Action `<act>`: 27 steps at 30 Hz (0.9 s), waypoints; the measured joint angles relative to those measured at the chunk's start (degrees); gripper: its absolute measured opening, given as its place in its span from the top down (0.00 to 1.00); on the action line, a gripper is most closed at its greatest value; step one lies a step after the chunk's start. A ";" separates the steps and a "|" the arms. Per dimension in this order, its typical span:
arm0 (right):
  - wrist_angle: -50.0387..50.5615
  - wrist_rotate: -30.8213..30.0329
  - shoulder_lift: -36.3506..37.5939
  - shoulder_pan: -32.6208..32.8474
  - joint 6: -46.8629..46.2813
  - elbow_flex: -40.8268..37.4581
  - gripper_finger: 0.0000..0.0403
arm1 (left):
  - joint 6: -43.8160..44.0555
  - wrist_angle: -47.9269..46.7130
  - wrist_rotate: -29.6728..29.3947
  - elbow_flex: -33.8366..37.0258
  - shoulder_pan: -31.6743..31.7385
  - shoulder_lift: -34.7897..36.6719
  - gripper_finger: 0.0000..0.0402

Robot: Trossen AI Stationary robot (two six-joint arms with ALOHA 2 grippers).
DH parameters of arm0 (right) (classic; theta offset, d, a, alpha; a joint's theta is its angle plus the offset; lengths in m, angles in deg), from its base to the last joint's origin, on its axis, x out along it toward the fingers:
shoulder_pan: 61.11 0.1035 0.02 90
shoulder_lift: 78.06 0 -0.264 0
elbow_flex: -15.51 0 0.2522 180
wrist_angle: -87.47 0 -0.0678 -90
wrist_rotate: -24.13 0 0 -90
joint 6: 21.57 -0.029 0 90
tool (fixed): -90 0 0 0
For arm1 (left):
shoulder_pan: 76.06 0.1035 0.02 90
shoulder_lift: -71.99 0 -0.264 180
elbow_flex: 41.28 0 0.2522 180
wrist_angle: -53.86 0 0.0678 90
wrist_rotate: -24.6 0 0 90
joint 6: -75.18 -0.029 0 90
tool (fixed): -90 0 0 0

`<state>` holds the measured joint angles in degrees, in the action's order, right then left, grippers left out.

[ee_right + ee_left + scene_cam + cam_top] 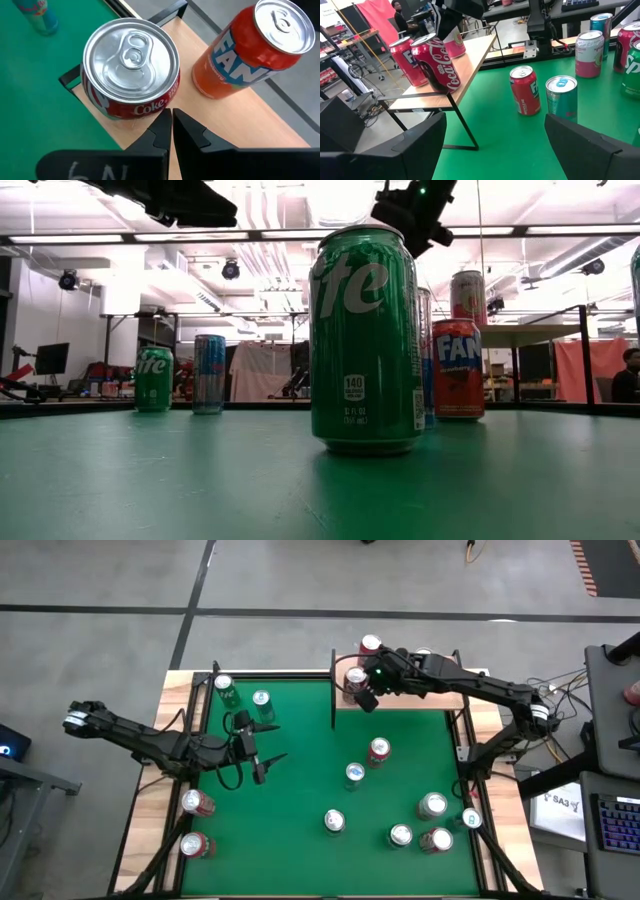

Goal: Place canned beverage on shelf
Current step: Put the top red-white soda can on the shelf

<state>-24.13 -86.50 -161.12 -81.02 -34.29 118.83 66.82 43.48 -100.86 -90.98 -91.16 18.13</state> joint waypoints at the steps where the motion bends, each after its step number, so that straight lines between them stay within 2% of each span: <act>1: -0.39 -0.11 -0.01 -0.01 0.33 0.00 0.98 | 0.00 -0.02 0.00 0.00 0.00 0.00 0.20; 7: -3.29 -0.35 0.02 -0.01 1.64 -0.02 0.98 | 0.02 0.02 0.00 -0.02 0.00 -0.04 0.20; 11: -1.59 0.01 0.02 -0.01 0.81 -0.02 0.98 | 0.02 0.02 0.00 0.00 0.00 -0.04 0.20; 15: 2.31 5.16 0.16 -0.01 -1.21 -0.05 0.98 | 0.04 0.01 0.00 -0.01 0.00 -0.09 0.20; 18: 1.54 9.84 -0.04 0.40 -1.23 -0.07 0.98 | 0.04 -0.02 0.00 0.00 0.00 -0.17 0.20; 27: -3.32 9.80 -2.28 0.71 0.61 0.02 0.98 | 0.04 0.00 0.00 -0.02 0.00 -0.17 0.20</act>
<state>-27.45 -76.69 -163.41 -80.32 -33.68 118.85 66.87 43.48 -100.86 -91.00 -91.16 17.95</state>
